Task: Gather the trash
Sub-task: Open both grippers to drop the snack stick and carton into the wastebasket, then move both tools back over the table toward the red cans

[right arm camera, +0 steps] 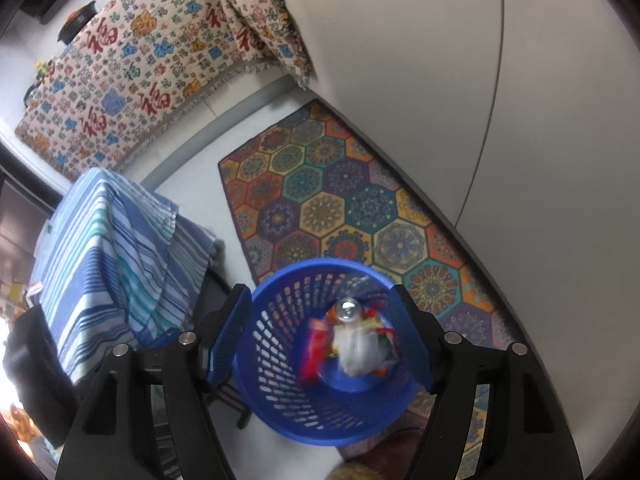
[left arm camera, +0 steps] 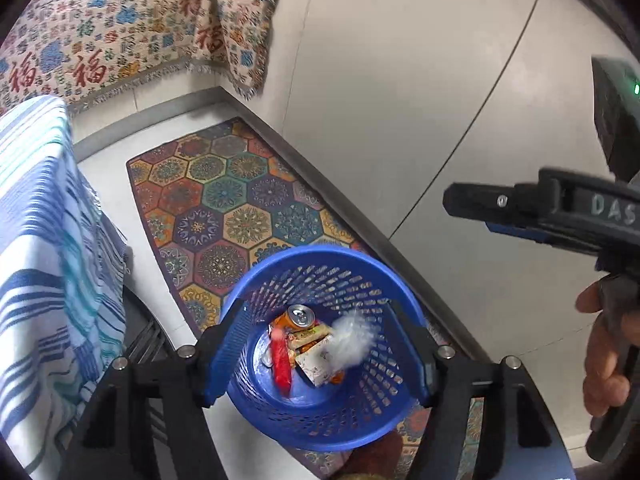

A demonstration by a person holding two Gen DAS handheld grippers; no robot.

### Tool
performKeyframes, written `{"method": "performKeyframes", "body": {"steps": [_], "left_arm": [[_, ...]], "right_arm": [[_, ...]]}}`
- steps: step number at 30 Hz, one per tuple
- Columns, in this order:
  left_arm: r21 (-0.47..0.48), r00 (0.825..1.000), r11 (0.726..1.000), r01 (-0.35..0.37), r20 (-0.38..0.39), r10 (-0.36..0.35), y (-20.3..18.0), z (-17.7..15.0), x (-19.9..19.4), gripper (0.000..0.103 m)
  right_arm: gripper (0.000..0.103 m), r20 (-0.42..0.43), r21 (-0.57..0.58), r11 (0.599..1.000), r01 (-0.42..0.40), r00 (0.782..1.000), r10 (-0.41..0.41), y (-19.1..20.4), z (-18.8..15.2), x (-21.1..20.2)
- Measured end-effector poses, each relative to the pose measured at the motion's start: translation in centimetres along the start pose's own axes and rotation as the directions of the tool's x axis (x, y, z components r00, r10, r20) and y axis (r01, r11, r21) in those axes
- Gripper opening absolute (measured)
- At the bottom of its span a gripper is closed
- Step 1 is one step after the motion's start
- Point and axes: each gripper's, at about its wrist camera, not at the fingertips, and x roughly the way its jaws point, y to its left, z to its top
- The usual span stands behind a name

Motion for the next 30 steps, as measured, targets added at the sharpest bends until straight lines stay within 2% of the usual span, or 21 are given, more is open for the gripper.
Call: {"method": "performKeyframes", "body": {"steps": [5,9,11,14,17,20,23,27,30], "left_arm": [[-0.027,0.998,0.999,0.029,0.054,-0.027,0.8,-0.8,-5.0,0.069],[-0.018,0.995,0.999,0.042,0.095,-0.040,1.9,-2.8,-11.4,0.069],[-0.010,0.993,1.000,0.024,0.115,-0.022,3.0,-4.4,-14.8,0.069],[-0.022,0.991,0.999,-0.027,0.131,0.030,6.2,-7.2,-18.9,0.070],[-0.067,0.984,0.990,-0.124,0.122,0.131,10.9,-10.3,-22.2,0.070],[-0.140,0.960,0.959,-0.245,0.107,0.260,16.3,-13.2,-24.9,0.070],[-0.240,0.928,0.910,-0.338,0.076,0.365,21.9,-15.5,-27.1,0.070],[-0.340,0.891,0.843,-0.417,0.028,0.452,27.8,-16.9,-28.4,0.070],[-0.385,0.882,0.817,-0.430,0.014,0.471,30.6,-17.0,-28.5,0.070]], "right_arm": [[0.078,0.048,-0.069,0.996,0.055,0.998,-0.052,1.9,0.0,-1.0],[0.081,0.117,-0.186,0.976,0.116,0.989,-0.096,5.2,-0.4,-2.3],[0.081,0.151,-0.237,0.963,0.131,0.984,-0.097,7.3,-1.0,-3.1],[0.084,0.189,-0.307,0.946,0.102,0.981,-0.045,11.7,-2.3,-4.4],[0.086,0.189,-0.385,0.923,0.022,0.980,0.056,17.4,-4.5,-5.2],[0.088,0.130,-0.485,0.870,-0.087,0.977,0.171,24.3,-7.9,-4.8],[0.089,0.029,-0.572,0.802,-0.170,0.974,0.227,30.2,-11.4,-3.3],[0.089,-0.039,-0.668,0.724,-0.175,0.979,0.200,35.9,-14.7,-0.7],[0.089,-0.077,-0.717,0.677,-0.165,0.985,0.157,38.3,-16.4,1.3]]}}
